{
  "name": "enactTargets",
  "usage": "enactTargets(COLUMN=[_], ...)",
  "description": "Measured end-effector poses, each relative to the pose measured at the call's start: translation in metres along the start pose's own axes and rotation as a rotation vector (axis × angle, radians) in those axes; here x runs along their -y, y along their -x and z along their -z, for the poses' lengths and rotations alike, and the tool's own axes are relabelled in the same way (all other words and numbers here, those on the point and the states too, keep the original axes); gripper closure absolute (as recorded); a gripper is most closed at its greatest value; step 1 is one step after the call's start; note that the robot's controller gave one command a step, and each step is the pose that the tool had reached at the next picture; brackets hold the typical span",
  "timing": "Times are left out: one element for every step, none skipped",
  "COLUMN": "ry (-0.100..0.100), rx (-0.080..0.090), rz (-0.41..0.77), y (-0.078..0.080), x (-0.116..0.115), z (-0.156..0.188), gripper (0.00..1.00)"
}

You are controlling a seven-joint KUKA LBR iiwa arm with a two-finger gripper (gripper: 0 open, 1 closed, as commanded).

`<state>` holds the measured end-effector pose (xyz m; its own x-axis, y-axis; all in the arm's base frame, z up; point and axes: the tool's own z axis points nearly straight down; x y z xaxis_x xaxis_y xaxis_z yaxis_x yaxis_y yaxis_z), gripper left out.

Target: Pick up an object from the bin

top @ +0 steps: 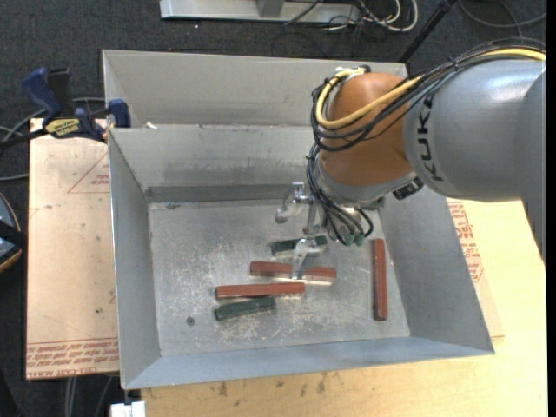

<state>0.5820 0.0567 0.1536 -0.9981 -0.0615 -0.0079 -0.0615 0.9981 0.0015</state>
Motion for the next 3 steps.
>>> enactTargets(ry=[0.0,-0.001,0.0], rx=[-0.013,-0.003,-0.002], rz=[-0.037,-0.031,-0.109], y=[0.0,0.009,0.01], x=[0.029,0.033,0.038], z=[-0.013,0.004,-0.068], gripper=[0.0,0.0,0.0])
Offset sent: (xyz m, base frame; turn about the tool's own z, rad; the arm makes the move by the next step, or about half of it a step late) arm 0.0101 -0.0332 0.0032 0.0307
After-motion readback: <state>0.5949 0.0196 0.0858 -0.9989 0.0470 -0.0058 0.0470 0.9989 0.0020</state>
